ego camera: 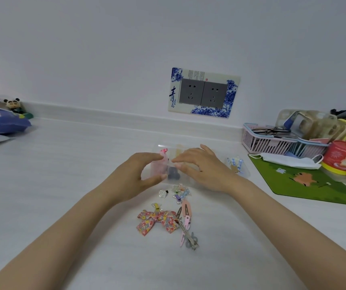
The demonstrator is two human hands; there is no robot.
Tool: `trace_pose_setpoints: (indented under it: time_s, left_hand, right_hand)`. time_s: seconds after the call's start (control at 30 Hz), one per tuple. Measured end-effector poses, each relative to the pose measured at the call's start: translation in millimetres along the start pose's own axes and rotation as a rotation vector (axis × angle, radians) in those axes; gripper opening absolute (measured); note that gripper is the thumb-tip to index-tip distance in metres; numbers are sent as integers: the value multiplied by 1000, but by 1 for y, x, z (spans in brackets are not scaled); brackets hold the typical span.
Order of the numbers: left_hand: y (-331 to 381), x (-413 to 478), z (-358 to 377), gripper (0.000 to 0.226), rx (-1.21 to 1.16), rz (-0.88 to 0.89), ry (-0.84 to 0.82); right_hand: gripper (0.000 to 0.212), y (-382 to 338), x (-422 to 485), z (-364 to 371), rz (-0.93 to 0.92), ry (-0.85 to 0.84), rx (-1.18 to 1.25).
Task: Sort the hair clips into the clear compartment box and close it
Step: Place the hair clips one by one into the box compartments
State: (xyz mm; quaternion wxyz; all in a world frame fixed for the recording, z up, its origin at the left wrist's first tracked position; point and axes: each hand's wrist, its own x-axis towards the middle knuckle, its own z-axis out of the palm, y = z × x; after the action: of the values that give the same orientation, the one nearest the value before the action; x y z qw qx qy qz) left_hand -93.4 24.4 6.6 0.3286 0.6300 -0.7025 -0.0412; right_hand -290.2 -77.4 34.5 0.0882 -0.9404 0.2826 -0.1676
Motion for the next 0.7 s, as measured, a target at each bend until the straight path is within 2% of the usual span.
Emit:
trace_pose_setpoints:
  time_s: [0.1,0.2,0.27,0.37,0.6,0.7]
  left_hand:
    - [7,-1,-6,42,-15,59,78]
    - [16,-3,-12,17,-83,62,84]
    - [19,-5,-10,16,-63,7,-50]
    - [15,-6,1,26,96,-58,-220]
    - [11,-4,10,13,34,-85,-233]
    - [11,-1,2,8,-75,-45,-146]
  right_hand:
    - [42,-1,-8,1,-49,129,46]
    - [25,-8,-24,5,-98,290,209]
    - [15,-11,-36,13,-67,251,321]
    - [7,-12,-44,26,26,170,441]
    - [8,-1,-45,33,136,115,504]
    - [11,-2,-45,39,148,145,504]
